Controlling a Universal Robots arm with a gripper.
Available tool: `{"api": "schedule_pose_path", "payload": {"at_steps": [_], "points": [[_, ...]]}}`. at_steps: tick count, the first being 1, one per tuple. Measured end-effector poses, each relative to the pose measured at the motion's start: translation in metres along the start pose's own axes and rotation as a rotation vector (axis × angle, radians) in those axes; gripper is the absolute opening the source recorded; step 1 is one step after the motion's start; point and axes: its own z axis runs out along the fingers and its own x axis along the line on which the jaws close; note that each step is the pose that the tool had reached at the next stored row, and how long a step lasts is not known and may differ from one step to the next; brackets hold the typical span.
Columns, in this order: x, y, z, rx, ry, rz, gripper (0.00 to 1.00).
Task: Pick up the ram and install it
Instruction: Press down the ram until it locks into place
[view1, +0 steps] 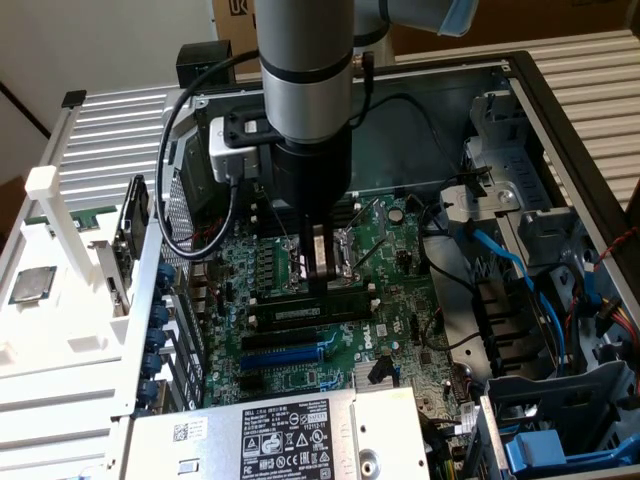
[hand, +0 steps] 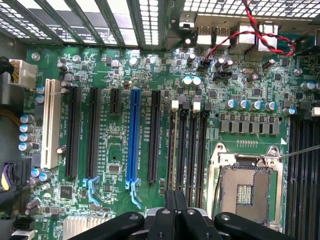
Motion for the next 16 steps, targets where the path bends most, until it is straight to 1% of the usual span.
{"api": "schedule_pose_path", "payload": {"at_steps": [5, 16], "points": [[-0.0020, 0.0005, 0.0009, -0.0001, 0.0001, 0.000, 0.10], [-0.0020, 0.0005, 0.0056, 0.0000, 0.0000, 0.000, 0.10]]}}
